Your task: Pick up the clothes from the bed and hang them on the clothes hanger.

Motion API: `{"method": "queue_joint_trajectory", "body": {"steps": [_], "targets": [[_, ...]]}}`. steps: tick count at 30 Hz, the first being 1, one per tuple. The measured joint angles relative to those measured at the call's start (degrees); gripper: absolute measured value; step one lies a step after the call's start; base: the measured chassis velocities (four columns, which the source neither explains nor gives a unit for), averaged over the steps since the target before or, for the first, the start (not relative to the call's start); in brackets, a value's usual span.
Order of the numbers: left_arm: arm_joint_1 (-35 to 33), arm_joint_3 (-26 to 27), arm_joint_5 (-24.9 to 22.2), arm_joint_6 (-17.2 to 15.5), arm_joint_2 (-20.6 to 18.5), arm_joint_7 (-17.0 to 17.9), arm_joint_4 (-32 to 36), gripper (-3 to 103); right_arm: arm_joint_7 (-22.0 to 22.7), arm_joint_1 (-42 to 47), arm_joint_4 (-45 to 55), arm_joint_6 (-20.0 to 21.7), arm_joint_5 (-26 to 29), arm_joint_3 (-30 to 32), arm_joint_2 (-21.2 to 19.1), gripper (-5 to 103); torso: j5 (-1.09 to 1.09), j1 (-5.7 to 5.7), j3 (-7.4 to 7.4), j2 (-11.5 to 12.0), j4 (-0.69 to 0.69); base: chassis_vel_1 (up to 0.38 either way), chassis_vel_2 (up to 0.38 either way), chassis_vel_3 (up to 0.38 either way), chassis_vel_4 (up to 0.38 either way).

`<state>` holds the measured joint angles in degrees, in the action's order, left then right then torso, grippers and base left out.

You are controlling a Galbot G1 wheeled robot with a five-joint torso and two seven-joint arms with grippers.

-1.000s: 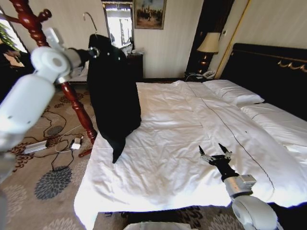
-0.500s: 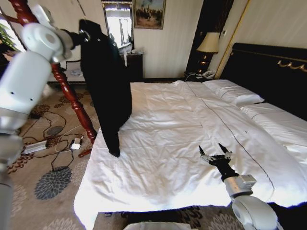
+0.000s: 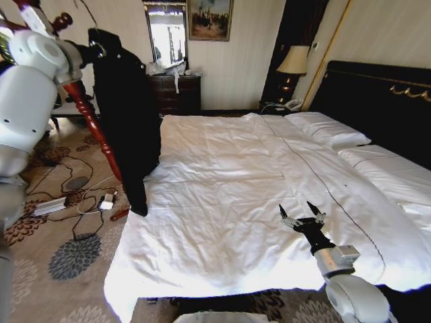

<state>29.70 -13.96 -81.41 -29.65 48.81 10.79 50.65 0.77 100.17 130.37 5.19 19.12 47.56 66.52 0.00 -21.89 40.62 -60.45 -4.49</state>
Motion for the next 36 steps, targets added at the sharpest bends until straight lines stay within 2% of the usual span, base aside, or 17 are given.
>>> {"method": "queue_joint_trajectory", "body": {"steps": [7, 12, 33, 35, 36], "targets": [[-0.94, 0.6, -0.69, 0.12, -1.8, 0.09, 1.2, 16, 0.0, 0.0, 0.0, 0.0, 0.0, 0.0, 0.0, 100, 0.01, 0.01, 0.0, 0.0, 0.06, 0.0, 0.0, 0.0, 0.0], [-1.46, 1.54, -0.82, 0.19, -2.47, 0.39, 1.49, 16, 0.0, 0.0, 0.0, 0.0, 0.0, 0.0, 0.0, 100, 0.0, 0.01, 0.0, 0.0, 0.01, 0.0, 0.0, 0.0, 0.0], [-5.74, 3.84, -0.74, -0.94, -5.05, 1.36, 5.21, 16, 0.0, 0.0, 0.0, 0.0, 0.0, 0.0, 0.0, 100, -0.01, 0.01, -0.01, -0.01, 0.03, 0.0, 0.0, 0.0, 0.0], [-5.96, 3.95, -0.71, -1.45, -5.31, 1.38, 5.81, 13, 0.0, 0.0, 0.0, 0.0, 0.0, 0.0, 0.0, 100, -0.01, 0.01, -0.01, -0.01, 0.03, 0.0, 0.0, 0.0, 0.0], [-6.08, 4.05, -0.62, -1.71, -5.35, 1.38, 6.09, 18, 0.0, 0.0, 0.0, 0.0, 0.0, 0.0, 0.0, 100, -0.01, 0.01, -0.01, -0.01, 0.04, 0.0, 0.0, 0.0, 0.0]]}}
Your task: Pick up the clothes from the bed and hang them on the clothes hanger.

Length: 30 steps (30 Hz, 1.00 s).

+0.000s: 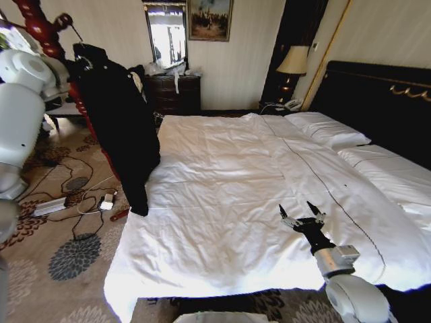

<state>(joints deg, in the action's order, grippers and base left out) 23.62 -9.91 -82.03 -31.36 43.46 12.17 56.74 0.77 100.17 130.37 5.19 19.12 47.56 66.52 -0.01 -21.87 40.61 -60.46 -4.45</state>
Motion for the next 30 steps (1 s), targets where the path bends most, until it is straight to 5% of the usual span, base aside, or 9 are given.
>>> {"method": "queue_joint_trajectory", "body": {"steps": [2, 3, 5, 7, 19, 30], "targets": [[-0.09, 0.24, 0.3, -0.12, 0.02, 0.08, 0.2, 23, 0.0, 0.0, 0.0, 0.0, 0.0, 0.0, 0.0, 100, 0.02, 0.0, 0.0, 0.0, -0.01, 0.0, 0.0, 0.0, 0.0], [-0.12, 0.78, 1.58, -0.18, 0.28, 0.59, 0.45, 39, 0.0, 0.0, 0.0, 0.0, 0.0, 0.0, 0.0, 100, 0.02, 0.0, 0.01, 0.0, -0.01, 0.0, 0.0, 0.0, 0.0], [-0.33, 1.26, 1.9, -0.25, 0.12, 1.08, 1.28, 50, 0.0, 0.0, 0.0, 0.0, 0.0, 0.0, 0.0, 100, 0.0, 0.0, 0.01, 0.0, -0.02, 0.0, 0.0, 0.0, 0.0], [-0.48, 1.45, 1.91, -0.27, -0.06, 1.25, 1.71, 50, 0.0, 0.0, 0.0, 0.0, 0.0, 0.0, 0.0, 100, 0.01, 0.0, 0.0, 0.0, -0.02, 0.0, 0.0, 0.0, 0.0], [-3.36, 4.46, 1.65, -0.95, -4.31, 2.48, 8.69, 97, 0.0, 0.0, 0.0, 0.0, 0.0, 0.0, 0.0, 100, 0.01, 0.0, 0.0, 0.0, -0.01, 0.0, 0.0, 0.0, 0.0], [-8.78, 8.76, -2.56, -0.63, -11.97, 3.8, 21.55, 100, 0.0, 0.0, 0.0, 0.0, 0.0, 0.0, 0.0, 100, 0.01, 0.0, 0.0, 0.0, -0.01, 0.0, 0.0, 0.0, 0.0]]}}
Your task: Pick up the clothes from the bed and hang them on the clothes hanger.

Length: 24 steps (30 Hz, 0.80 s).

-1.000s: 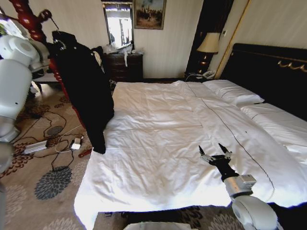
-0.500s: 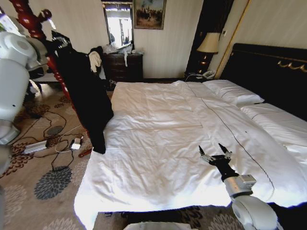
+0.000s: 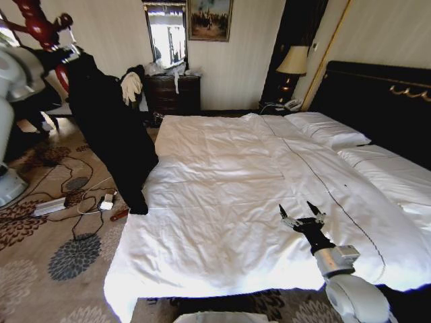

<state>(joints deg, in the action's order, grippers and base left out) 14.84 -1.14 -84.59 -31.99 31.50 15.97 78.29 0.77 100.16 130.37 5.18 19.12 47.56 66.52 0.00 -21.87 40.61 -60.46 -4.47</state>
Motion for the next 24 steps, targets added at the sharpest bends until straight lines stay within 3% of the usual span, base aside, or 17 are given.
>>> {"method": "queue_joint_trajectory", "body": {"steps": [3, 5, 6, 10, 12, 17, 18, 22, 23, 24], "targets": [[-2.08, 0.88, -0.48, 2.14, -2.03, -1.68, 3.77, 100, 0.0, 0.0, 0.0, 0.0, 0.0, 0.0, 0.0, 100, -0.01, 0.0, 0.0, 0.0, -0.01, 0.0, 0.0, 0.0, 0.0], [-6.12, 2.11, -0.91, 7.6, -5.34, -6.06, 9.45, 100, 0.01, 0.02, 0.0, 0.0, 0.0, 0.0, 0.0, 100, -0.01, 0.0, 0.0, 0.0, 0.02, 0.0, 0.0, 0.0, 0.0], [-6.12, 2.11, -0.91, 7.6, -5.34, -6.06, 9.45, 100, 0.01, 0.02, 0.0, 0.0, 0.0, 0.0, 0.0, 100, -0.01, 0.0, 0.0, 0.0, 0.02, 0.0, 0.0, 0.0, 0.0], [-15.85, 5.54, -0.16, 13.66, -8.85, -7.53, 17.79, 100, 0.0, 0.01, 0.0, 0.0, 0.0, 0.0, 0.0, 100, -0.01, 0.0, 0.0, 0.0, 0.0, 0.0, 0.0, 0.0, 0.0], [-18.14, 6.55, 0.13, 14.54, -9.18, -7.66, 18.88, 100, -0.01, 0.01, 0.0, 0.0, 0.0, 0.0, 0.0, 100, -0.01, 0.0, 0.01, 0.0, -0.02, 0.0, 0.0, 0.0, 0.0], [-34.61, 18.77, 5.37, 19.57, -10.14, -10.22, 25.3, 100, -0.01, 0.01, 0.0, 0.0, 0.0, 0.0, 0.0, 100, 0.0, 0.01, 0.0, 0.0, 0.02, 0.0, 0.0, 0.0, 0.0], [-34.61, 18.77, 5.37, 19.57, -10.14, -10.22, 25.3, 100, -0.01, 0.01, 0.0, 0.0, 0.0, 0.0, 0.0, 100, 0.0, 0.01, 0.0, 0.0, 0.02, 0.0, 0.0, 0.0, 0.0], [-55.02, 32.87, 12.59, 22.71, -7.89, -10.02, 32.62, 100, -0.01, 0.0, 0.0, 0.0, 0.0, 0.0, 0.0, 100, -0.02, 0.0, 0.0, 0.01, -0.01, 0.0, 0.0, 0.0, 0.0], [-55.02, 32.87, 12.59, 22.71, -7.89, -10.02, 32.62, 100, -0.01, 0.0, 0.0, 0.0, 0.0, 0.0, 0.0, 100, -0.02, 0.0, 0.0, 0.01, -0.01, 0.0, 0.0, 0.0, 0.0], [-60.43, 36.49, 14.48, 23.3, -6.42, -9.69, 34.51, 100, -0.01, 0.01, 0.0, 0.0, 0.0, 0.0, 0.0, 100, 0.02, 0.0, 0.01, 0.0, 0.0, 0.0, 0.0, 0.0, 0.0]]}}
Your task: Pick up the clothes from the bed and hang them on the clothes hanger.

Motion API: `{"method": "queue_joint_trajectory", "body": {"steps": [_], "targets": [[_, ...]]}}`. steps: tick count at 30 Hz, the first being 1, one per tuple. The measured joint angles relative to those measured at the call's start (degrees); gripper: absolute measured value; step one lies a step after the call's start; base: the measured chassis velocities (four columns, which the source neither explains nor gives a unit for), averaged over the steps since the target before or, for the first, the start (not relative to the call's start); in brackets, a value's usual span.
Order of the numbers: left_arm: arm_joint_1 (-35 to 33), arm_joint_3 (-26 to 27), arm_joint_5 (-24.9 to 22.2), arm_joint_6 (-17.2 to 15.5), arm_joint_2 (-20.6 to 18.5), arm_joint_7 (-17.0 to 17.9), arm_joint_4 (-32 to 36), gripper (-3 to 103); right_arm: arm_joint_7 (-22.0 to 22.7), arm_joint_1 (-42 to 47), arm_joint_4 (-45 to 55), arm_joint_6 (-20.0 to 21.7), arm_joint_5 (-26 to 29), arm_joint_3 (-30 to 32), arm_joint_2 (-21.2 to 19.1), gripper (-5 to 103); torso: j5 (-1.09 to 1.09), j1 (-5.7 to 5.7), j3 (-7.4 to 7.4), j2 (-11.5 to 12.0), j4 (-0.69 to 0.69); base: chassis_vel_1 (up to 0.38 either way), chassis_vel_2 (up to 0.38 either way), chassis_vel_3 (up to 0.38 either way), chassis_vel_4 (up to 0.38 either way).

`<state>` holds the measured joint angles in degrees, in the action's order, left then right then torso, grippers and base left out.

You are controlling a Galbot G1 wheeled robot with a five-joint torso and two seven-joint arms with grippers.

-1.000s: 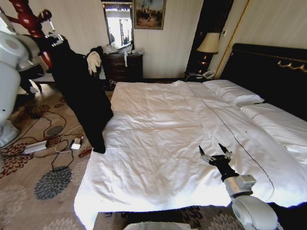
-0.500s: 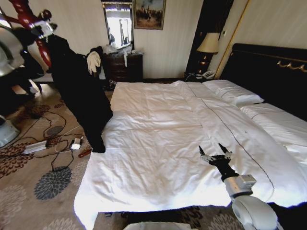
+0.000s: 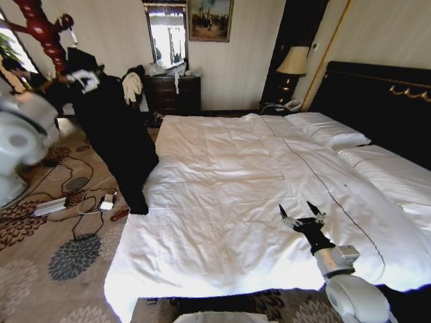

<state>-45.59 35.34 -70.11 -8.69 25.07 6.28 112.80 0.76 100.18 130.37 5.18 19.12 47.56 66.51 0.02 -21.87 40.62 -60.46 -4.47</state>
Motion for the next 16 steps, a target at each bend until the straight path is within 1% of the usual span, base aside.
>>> {"method": "queue_joint_trajectory", "body": {"steps": [1, 2, 3, 4, 5, 6, 7, 9, 10, 11, 13, 14, 15, 16], "targets": [[-4.85, 3.21, 1.63, 0.44, 1.4, 0.19, 1.74, 100, 0.0, 0.0, 0.0, 0.0, 0.0, 0.0, 0.0, 100, 0.0, 0.0, 0.0, 0.0, -0.02, 0.0, 0.0, 0.0, 0.0], [-9.87, 6.21, 3.68, 0.92, 2.92, 0.13, 3.53, 100, 0.0, 0.0, 0.0, 0.0, 0.0, 0.0, 0.0, 100, 0.0, 0.0, 0.0, 0.0, 0.01, 0.0, 0.0, 0.0, 0.0], [-9.87, 6.21, 3.68, 0.92, 2.92, 0.13, 3.53, 100, 0.0, 0.0, 0.0, 0.0, 0.0, 0.0, 0.0, 100, 0.0, 0.0, 0.0, 0.0, 0.01, 0.0, 0.0, 0.0, 0.0], [-14.04, 8.37, 6.01, 1.49, 4.28, -0.02, 5.03, 100, 0.0, -0.02, 0.0, 0.0, 0.0, 0.0, 0.0, 100, -0.01, 0.0, -0.01, 0.0, 0.02, 0.0, 0.0, 0.0, 0.0], [-20.37, 11.63, 9.28, 2.46, 6.58, -0.52, 7.44, 100, 0.0, -0.01, 0.0, 0.0, 0.0, 0.0, 0.0, 100, -0.01, 0.0, -0.01, 0.0, 0.03, 0.0, 0.0, 0.0, 0.0], [-25.0, 13.7, 11.15, 3.01, 8.63, -0.79, 9.33, 100, 0.0, 0.0, 0.0, 0.0, 0.0, 0.0, 0.0, 100, -0.03, 0.0, -0.01, 0.0, 0.02, 0.0, 0.0, 0.0, 0.0], [-25.0, 13.7, 11.15, 3.01, 8.63, -0.79, 9.33, 100, 0.0, 0.0, 0.0, 0.0, 0.0, 0.0, 0.0, 100, -0.03, 0.0, -0.01, 0.0, 0.02, 0.0, 0.0, 0.0, 0.0], [-30.45, 15.79, 13.44, 3.73, 12.32, -0.5, 12.12, 100, 0.0, -0.01, 0.0, 0.0, 0.0, 0.0, 0.0, 100, -0.02, 0.0, -0.01, 0.0, 0.02, 0.0, 0.0, 0.0, 0.0], [-32.69, 16.49, 14.45, 4.02, 14.17, 0.06, 13.46, 100, 0.0, 0.0, 0.0, 0.0, 0.0, 0.0, 0.0, 100, -0.04, 0.0, -0.01, 0.0, -0.01, 0.0, 0.0, 0.0, 0.0], [-32.69, 16.49, 14.45, 4.02, 14.17, 0.06, 13.46, 100, 0.0, 0.0, 0.0, 0.0, 0.0, 0.0, 0.0, 100, -0.04, 0.0, -0.01, 0.0, -0.01, 0.0, 0.0, 0.0, 0.0], [-38.12, 17.63, 18.45, 4.95, 18.77, 0.31, 16.12, 100, 0.0, 0.0, 0.0, 0.0, 0.0, 0.0, 0.0, 100, -0.03, 0.0, -0.01, 0.0, -0.01, 0.0, 0.0, 0.0, 0.0], [-38.12, 17.63, 18.45, 4.95, 18.77, 0.31, 16.12, 100, 0.0, 0.0, 0.0, 0.0, 0.0, 0.0, 0.0, 100, -0.03, 0.0, -0.01, 0.0, -0.01, 0.0, 0.0, 0.0, 0.0], [-40.18, 18.03, 20.16, 5.49, 20.78, -0.09, 17.01, 100, 0.0, -0.01, 0.0, 0.0, 0.0, 0.0, 0.0, 100, -0.04, 0.0, -0.01, 0.0, 0.0, 0.0, 0.0, 0.0, 0.0], [-43.52, 18.46, 22.36, 6.53, 23.73, -1.08, 18.06, 100, 0.0, -0.01, 0.0, 0.0, 0.0, 0.0, 0.0, 100, -0.03, 0.0, -0.01, 0.0, 0.0, 0.0, 0.0, 0.0, 0.0]]}}
